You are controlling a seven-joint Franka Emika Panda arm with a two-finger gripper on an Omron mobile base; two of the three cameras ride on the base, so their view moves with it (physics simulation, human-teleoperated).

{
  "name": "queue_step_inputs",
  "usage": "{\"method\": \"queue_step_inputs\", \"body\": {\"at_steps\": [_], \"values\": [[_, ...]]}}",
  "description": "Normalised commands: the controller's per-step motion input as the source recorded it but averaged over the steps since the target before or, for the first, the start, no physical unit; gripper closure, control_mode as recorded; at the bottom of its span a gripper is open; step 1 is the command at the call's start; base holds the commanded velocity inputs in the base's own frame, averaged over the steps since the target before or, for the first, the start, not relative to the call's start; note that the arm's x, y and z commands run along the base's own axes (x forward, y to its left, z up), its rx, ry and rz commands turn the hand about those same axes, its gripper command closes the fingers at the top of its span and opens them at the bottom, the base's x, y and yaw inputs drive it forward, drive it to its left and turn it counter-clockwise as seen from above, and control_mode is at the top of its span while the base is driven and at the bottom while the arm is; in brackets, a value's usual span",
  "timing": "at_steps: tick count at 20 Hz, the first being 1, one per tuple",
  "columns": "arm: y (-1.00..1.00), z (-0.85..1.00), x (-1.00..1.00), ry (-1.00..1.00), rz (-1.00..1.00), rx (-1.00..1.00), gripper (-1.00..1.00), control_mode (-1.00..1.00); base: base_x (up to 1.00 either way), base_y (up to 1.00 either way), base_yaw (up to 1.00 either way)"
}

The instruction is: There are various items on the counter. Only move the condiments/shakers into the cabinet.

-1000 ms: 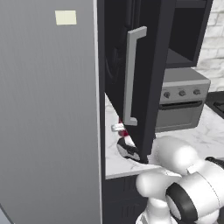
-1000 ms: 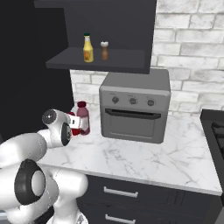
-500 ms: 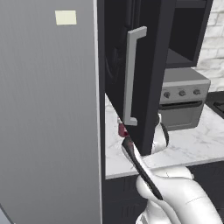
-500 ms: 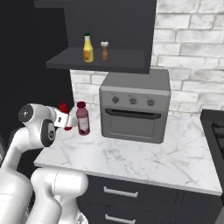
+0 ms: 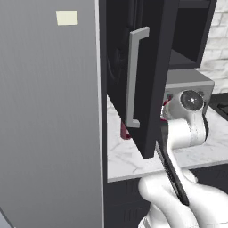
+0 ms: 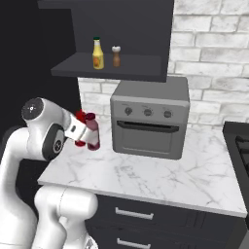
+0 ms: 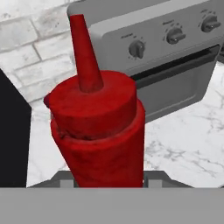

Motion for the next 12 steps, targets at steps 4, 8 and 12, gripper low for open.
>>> {"method": "queue_step_inputs", "body": {"at_steps": [4,8,12], "values": [[-0.27,1.00,-0.26,0.19,-0.03,0.07,1.00,-1.00,0.00,0.00,0.00],[0.00,0.94,0.02,0.04,0.04,0.00,1.00,-1.00,0.00,0.00,0.00],[0.00,0.18,0.00,0.00,0.03,0.00,1.00,-1.00,0.00,0.00,0.00]]}}
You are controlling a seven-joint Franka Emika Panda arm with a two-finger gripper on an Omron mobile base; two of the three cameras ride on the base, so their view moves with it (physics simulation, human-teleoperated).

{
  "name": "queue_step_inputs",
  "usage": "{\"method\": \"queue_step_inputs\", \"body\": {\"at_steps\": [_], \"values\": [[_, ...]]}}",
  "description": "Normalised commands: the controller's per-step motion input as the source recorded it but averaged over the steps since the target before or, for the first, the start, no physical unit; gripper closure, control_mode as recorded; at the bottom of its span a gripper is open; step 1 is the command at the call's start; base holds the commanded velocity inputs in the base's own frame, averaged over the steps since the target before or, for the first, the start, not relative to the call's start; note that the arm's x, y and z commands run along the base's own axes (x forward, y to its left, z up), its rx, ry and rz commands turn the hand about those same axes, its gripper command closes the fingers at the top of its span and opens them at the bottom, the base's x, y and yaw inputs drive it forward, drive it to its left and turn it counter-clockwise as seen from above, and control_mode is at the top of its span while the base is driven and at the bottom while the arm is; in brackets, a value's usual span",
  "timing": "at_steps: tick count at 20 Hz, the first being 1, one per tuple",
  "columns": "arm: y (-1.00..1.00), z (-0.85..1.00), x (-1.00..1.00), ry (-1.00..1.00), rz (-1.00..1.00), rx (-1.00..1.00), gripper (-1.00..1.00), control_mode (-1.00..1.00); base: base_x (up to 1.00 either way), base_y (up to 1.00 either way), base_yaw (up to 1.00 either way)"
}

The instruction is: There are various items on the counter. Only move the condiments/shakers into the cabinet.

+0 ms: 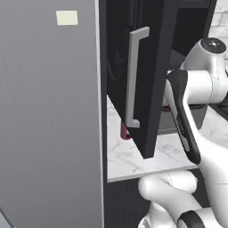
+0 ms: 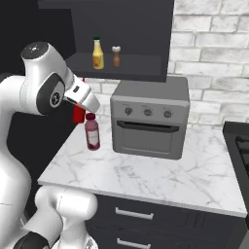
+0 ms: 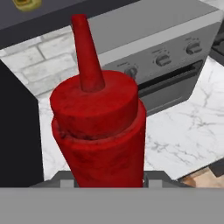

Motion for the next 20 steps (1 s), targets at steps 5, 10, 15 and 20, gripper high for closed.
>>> {"method": "queue_step_inputs", "body": {"at_steps": [5,10,15,20], "values": [[0.01,0.00,-0.13,-0.27,0.17,0.00,1.00,-1.00,0.00,0.00,0.00],[0.00,0.00,-0.07,-0.14,0.08,0.00,1.00,-1.00,0.00,0.00,0.00],[0.06,0.22,-0.27,-0.22,0.16,0.00,1.00,-1.00,0.00,0.00,0.00],[0.29,0.47,-0.19,-0.15,0.17,0.00,1.00,-1.00,0.00,0.00,0.00]]}}
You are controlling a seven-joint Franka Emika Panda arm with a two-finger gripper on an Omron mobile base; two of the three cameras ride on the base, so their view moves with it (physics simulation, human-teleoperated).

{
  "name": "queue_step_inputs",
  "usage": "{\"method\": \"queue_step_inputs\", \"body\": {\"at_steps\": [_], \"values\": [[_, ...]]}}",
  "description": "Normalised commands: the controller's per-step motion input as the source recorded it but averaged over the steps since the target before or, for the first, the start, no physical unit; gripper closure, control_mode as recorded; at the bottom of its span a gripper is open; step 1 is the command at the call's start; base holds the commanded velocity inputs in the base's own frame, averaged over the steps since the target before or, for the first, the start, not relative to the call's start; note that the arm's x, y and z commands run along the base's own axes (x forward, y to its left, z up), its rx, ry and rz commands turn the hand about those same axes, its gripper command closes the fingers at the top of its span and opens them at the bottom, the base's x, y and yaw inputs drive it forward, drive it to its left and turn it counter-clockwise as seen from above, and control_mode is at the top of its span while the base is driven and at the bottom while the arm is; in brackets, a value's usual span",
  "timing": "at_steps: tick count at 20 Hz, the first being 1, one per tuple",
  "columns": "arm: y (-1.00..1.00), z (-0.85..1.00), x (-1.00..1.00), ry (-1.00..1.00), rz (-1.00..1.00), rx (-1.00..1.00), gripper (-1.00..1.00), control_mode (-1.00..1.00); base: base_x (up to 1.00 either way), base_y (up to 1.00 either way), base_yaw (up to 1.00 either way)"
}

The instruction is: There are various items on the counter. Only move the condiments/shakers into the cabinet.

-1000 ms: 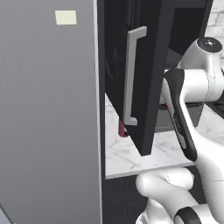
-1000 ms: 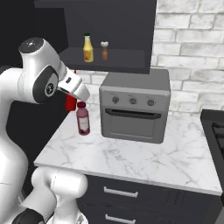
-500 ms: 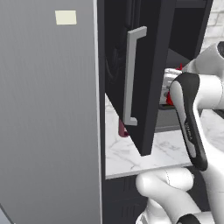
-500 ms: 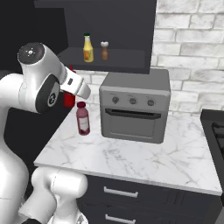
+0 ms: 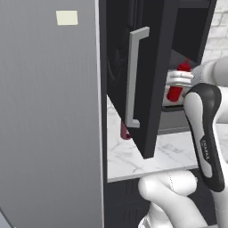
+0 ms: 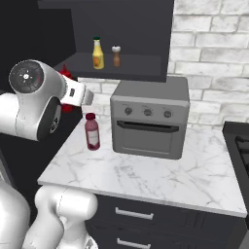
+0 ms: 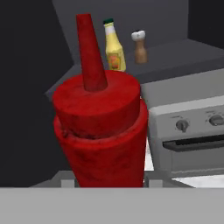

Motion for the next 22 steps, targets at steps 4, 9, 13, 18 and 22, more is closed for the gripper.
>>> {"method": "queue_step_inputs", "body": {"at_steps": [4,9,13,18,22], "values": [[0.29,0.58,0.00,0.00,0.18,0.00,1.00,-1.00,0.00,0.00,0.00],[0.42,0.36,0.00,-0.10,0.04,-0.03,1.00,-1.00,0.00,0.00,0.00],[0.46,0.23,0.00,-0.15,0.00,-0.05,1.00,-1.00,0.00,0.00,0.00],[0.14,-0.04,0.16,-0.07,-0.06,-0.10,1.00,-1.00,0.00,0.00,0.00],[0.16,0.00,0.11,-0.10,-0.27,-0.06,1.00,-1.00,0.00,0.00,0.00]]}}
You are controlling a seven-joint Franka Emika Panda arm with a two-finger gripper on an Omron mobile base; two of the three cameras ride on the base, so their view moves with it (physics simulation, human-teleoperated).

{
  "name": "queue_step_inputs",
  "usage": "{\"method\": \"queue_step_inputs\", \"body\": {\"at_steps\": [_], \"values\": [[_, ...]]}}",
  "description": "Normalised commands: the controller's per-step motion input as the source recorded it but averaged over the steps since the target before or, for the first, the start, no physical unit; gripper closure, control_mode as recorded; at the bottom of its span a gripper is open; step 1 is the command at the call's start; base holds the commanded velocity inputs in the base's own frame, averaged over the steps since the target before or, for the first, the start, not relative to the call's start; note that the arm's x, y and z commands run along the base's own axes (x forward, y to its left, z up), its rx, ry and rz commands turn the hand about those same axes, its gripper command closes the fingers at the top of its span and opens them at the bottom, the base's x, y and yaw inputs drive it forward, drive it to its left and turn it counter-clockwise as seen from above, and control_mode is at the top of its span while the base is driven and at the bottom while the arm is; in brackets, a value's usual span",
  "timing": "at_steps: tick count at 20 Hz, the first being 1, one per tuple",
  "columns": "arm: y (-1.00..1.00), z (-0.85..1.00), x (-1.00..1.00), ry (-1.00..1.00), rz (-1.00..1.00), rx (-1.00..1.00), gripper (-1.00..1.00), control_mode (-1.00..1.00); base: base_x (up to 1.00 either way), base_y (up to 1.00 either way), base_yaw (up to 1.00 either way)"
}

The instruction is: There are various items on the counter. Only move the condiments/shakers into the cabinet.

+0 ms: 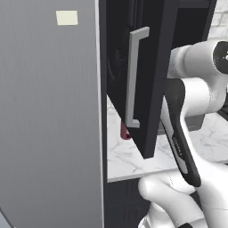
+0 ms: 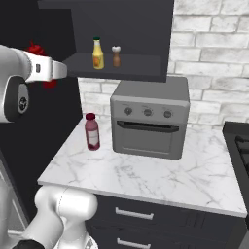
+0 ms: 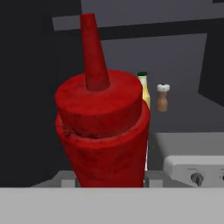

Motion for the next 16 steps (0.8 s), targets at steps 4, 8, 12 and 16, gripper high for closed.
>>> {"method": "queue_step_inputs", "body": {"at_steps": [4,8,12,16], "values": [[0.01,0.00,0.00,0.00,-0.02,0.00,1.00,-1.00,0.00,0.00,0.00],[0.00,0.00,0.06,0.00,0.00,0.00,1.00,-1.00,0.00,0.00,0.00],[-0.02,0.00,0.21,0.00,0.00,0.00,1.00,-1.00,0.00,0.00,0.00],[-0.26,0.00,0.34,0.04,0.01,0.06,1.00,-1.00,0.00,0.00,0.00]]}}
